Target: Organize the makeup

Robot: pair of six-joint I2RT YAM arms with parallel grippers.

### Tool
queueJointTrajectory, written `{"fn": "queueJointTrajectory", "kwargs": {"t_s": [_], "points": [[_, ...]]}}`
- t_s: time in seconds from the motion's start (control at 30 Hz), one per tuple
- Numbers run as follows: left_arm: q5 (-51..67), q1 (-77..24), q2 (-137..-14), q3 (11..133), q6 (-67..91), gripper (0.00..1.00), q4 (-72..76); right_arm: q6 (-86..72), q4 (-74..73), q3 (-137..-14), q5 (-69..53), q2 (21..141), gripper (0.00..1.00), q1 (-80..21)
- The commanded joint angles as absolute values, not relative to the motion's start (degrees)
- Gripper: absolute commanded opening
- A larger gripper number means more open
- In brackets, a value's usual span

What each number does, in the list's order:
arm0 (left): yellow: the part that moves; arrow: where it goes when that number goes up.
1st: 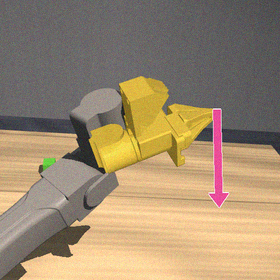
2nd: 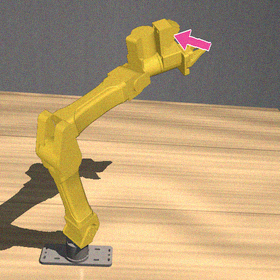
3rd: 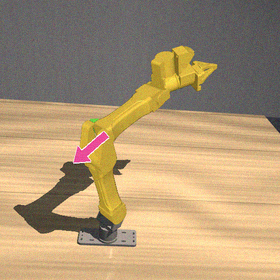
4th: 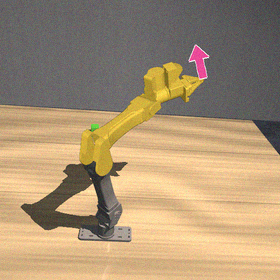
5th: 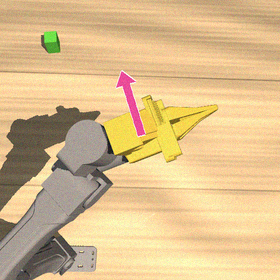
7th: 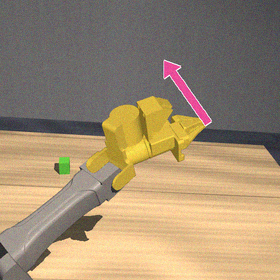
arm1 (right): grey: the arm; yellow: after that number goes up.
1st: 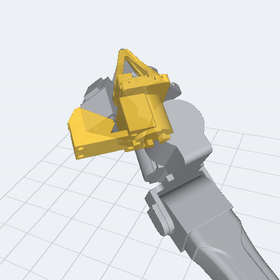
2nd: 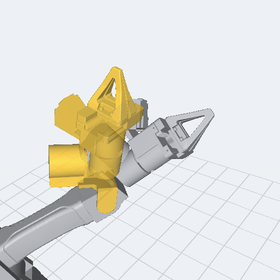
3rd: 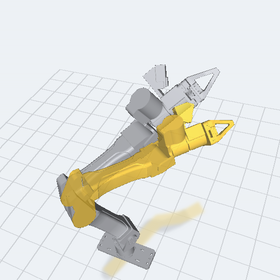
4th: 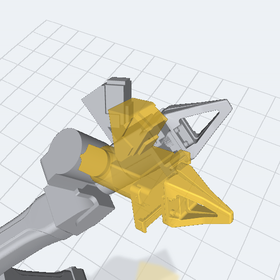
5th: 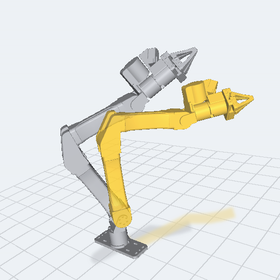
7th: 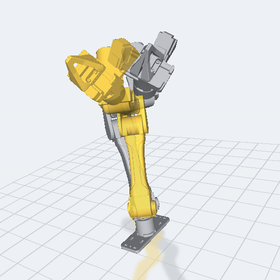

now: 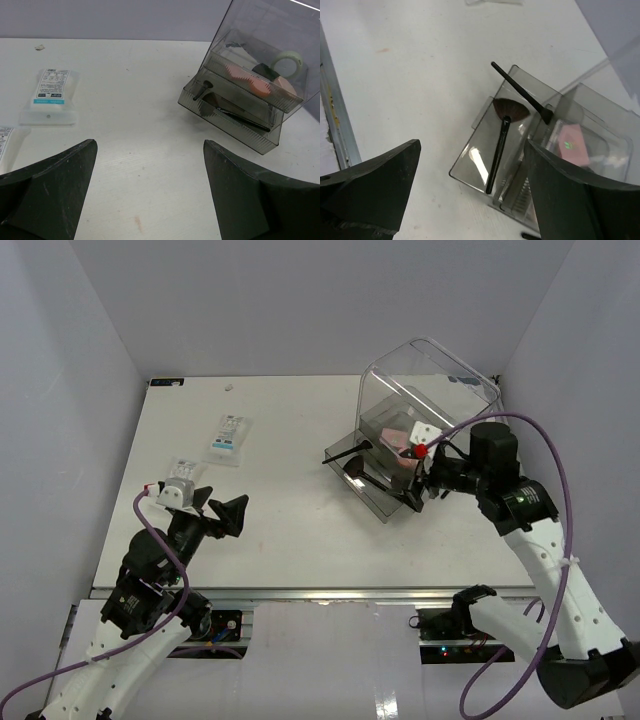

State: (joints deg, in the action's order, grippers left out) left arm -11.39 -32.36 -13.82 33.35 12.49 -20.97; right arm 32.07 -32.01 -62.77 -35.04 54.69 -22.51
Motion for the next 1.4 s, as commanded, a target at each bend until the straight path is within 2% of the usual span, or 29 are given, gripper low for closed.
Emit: {"fn": "queueJointTrajectory", "kwargs": {"t_s": [0.0,0.27,0.37,0.53,0.63,0.7,0.97,1.13,1.37], "points": [[-10.3,-32.1,-13.9,33.4,12.4,0.98,-20.7,40.1,-43.4,-61.7,-42.7,50.6,0.9,-15.5],[-9.5,-32.1,-13.3,33.3,12.4,0.98,-20.7,36.0,-48.3,-57.1,-41.2,44.2,0.99,0.0],[-8.9,-32.1,-13.3,33.4,12.4,0.98,-20.7,34.1,-48.3,-54.1,-42.2,44.2,0.92,7.6],[-8.1,-32.1,-12.6,33.4,12.4,0.98,-20.5,33.6,-49.2,-52.4,-50.2,47.8,0.86,21.0],[-7.9,-32.1,-12.0,33.3,12.4,0.98,-20.4,32.5,-49.0,-52.5,-52.2,53.9,0.83,30.0],[-7.8,-32.1,-11.7,33.3,12.4,0.98,-20.3,29.3,-48.0,-53.0,-49.9,58.1,0.81,32.1],[-7.9,-32.1,-10.6,33.3,12.5,0.98,-20.4,4.7,-32.4,-52.6,-30.3,66.4,0.83,31.7],[-8.2,-32.1,-10.3,33.2,12.4,0.98,-20.3,-5.2,-24.7,-53.3,-13.9,71.7,0.83,25.6],[-8.8,-32.1,-10.1,33.3,12.4,0.98,-20.4,-13.2,-23.5,-58.7,-9.8,83.5,0.78,19.2]]}}
